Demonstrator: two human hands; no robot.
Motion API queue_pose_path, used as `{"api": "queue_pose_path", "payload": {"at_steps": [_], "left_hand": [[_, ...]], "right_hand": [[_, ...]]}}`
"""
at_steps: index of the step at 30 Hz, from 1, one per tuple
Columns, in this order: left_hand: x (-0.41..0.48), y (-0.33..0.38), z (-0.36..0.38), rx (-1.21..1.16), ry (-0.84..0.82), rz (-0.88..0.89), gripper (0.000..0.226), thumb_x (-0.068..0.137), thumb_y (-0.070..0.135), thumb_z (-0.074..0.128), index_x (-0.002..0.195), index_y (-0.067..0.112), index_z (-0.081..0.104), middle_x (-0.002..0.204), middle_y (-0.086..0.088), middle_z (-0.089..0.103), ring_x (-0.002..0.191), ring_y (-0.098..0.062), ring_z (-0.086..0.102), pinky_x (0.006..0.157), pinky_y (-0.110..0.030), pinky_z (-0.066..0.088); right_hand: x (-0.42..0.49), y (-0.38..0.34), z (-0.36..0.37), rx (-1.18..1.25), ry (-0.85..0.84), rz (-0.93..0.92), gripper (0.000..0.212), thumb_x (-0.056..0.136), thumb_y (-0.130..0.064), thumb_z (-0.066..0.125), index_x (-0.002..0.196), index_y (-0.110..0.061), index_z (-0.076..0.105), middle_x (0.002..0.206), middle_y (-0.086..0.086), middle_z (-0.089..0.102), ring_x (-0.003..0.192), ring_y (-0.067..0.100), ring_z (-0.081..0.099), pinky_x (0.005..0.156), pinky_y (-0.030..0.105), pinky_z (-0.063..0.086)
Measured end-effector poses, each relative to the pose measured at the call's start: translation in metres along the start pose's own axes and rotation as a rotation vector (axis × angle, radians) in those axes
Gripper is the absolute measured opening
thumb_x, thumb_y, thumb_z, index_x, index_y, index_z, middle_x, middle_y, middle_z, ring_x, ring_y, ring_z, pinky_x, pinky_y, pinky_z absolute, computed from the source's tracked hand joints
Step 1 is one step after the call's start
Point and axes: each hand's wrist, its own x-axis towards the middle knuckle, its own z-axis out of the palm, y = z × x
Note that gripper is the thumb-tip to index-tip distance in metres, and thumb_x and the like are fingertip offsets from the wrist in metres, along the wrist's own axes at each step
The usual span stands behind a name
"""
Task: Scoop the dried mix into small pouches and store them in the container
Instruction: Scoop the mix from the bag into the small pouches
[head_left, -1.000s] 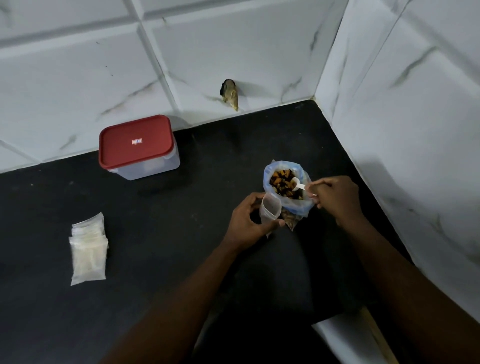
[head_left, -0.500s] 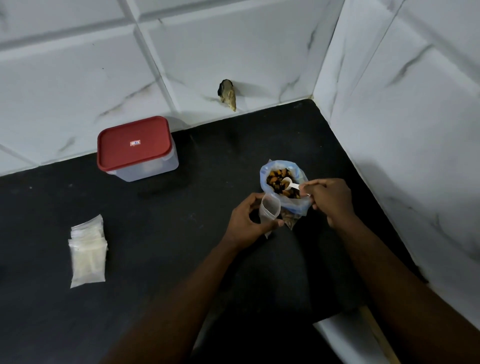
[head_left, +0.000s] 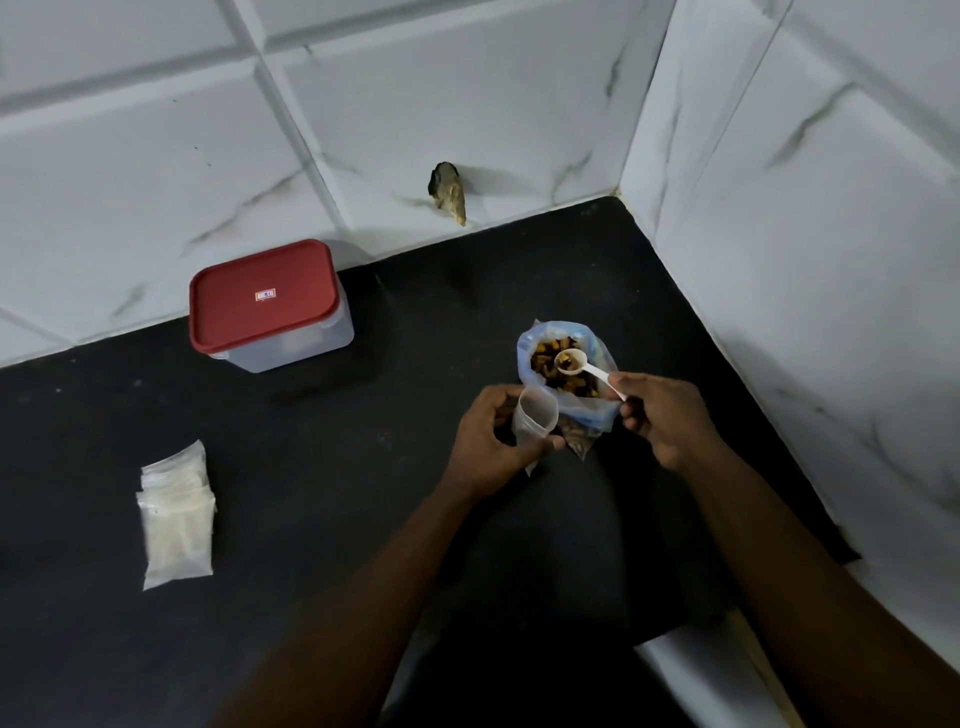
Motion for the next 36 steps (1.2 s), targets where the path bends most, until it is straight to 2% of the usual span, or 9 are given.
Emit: {"api": "queue_pose_path", "payload": {"at_steps": [9, 13, 18, 24, 27, 30, 32, 34, 36], "left_hand": [[0.01, 0.004, -0.011, 0.035, 0.064, 0.047, 0.055, 0.075, 0.03, 0.09, 0.12, 0.035, 0.059, 0.124, 0.012, 0.062, 0.113, -0.005, 0.063, 0.092, -0.03, 0.058], [0.015, 0.01, -0.014, 0.036, 0.062, 0.046, 0.055, 0.075, 0.028, 0.089, 0.12, 0.037, 0.058, 0.124, 0.013, 0.061, 0.113, -0.003, 0.063, 0.092, -0.032, 0.059], [0.017, 0.013, -0.015, 0.03, 0.067, 0.039, 0.056, 0.075, 0.028, 0.089, 0.123, 0.032, 0.059, 0.124, 0.013, 0.063, 0.115, -0.005, 0.063, 0.094, -0.034, 0.059], [0.015, 0.024, -0.016, -0.033, 0.079, 0.083, 0.05, 0.078, 0.022, 0.088, 0.116, 0.041, 0.06, 0.12, 0.018, 0.067, 0.114, -0.002, 0.064, 0.095, -0.029, 0.055], [0.015, 0.026, -0.016, -0.029, 0.077, 0.09, 0.047, 0.079, 0.02, 0.087, 0.113, 0.039, 0.061, 0.116, 0.023, 0.067, 0.112, 0.001, 0.064, 0.092, -0.022, 0.052], [0.015, 0.025, -0.016, -0.039, 0.098, 0.096, 0.045, 0.079, 0.02, 0.088, 0.115, 0.032, 0.064, 0.115, 0.019, 0.069, 0.11, -0.002, 0.066, 0.09, -0.021, 0.053], [0.014, 0.023, -0.014, -0.072, 0.114, 0.119, 0.043, 0.078, 0.014, 0.088, 0.114, 0.024, 0.067, 0.113, 0.015, 0.071, 0.109, -0.007, 0.068, 0.088, -0.021, 0.055], [0.013, 0.022, -0.012, -0.099, 0.119, 0.138, 0.042, 0.076, 0.004, 0.088, 0.11, 0.018, 0.068, 0.109, 0.015, 0.073, 0.104, -0.007, 0.07, 0.087, -0.021, 0.055], [0.013, 0.021, -0.012, -0.102, 0.117, 0.128, 0.043, 0.075, 0.002, 0.087, 0.109, 0.019, 0.068, 0.108, 0.017, 0.073, 0.103, -0.005, 0.07, 0.087, -0.021, 0.055]], "right_hand": [[-0.002, 0.0, -0.003, 0.096, -0.102, -0.037, 0.017, 0.092, -0.015, 0.07, 0.106, -0.006, 0.075, 0.089, 0.007, 0.073, 0.066, 0.009, 0.056, 0.061, 0.024, 0.048], [-0.014, -0.008, -0.01, 0.145, -0.187, -0.102, 0.013, 0.095, -0.015, 0.067, 0.102, -0.007, 0.074, 0.083, 0.005, 0.071, 0.068, 0.01, 0.056, 0.064, 0.025, 0.048], [-0.034, -0.026, -0.013, 0.2, -0.328, -0.185, 0.01, 0.094, -0.016, 0.066, 0.095, -0.011, 0.074, 0.076, 0.001, 0.07, 0.063, 0.007, 0.056, 0.057, 0.021, 0.046], [-0.046, -0.025, -0.009, -0.037, -0.379, -0.32, 0.012, 0.093, -0.015, 0.068, 0.1, -0.01, 0.076, 0.082, 0.002, 0.073, 0.07, 0.011, 0.061, 0.062, 0.026, 0.05], [-0.049, -0.018, -0.004, -0.267, -0.334, -0.513, 0.015, 0.089, -0.017, 0.074, 0.104, -0.017, 0.079, 0.087, -0.003, 0.076, 0.078, 0.009, 0.07, 0.066, 0.025, 0.056], [-0.049, -0.012, -0.002, -0.614, -0.234, -0.945, 0.019, 0.085, -0.019, 0.08, 0.104, -0.017, 0.08, 0.094, -0.01, 0.074, 0.089, 0.002, 0.069, 0.074, 0.02, 0.057], [-0.048, -0.007, -0.002, -0.733, -0.224, -1.216, 0.02, 0.086, -0.019, 0.076, 0.105, -0.014, 0.08, 0.098, -0.004, 0.072, 0.091, 0.004, 0.064, 0.077, 0.018, 0.054], [-0.049, -0.003, -0.004, -0.745, -0.206, -1.327, 0.022, 0.085, -0.017, 0.072, 0.105, -0.01, 0.08, 0.101, 0.001, 0.071, 0.094, 0.013, 0.063, 0.079, 0.023, 0.053], [-0.05, 0.0, -0.005, -0.719, -0.182, -1.341, 0.023, 0.086, -0.018, 0.07, 0.105, -0.009, 0.079, 0.101, 0.003, 0.071, 0.095, 0.016, 0.064, 0.079, 0.027, 0.055]]}}
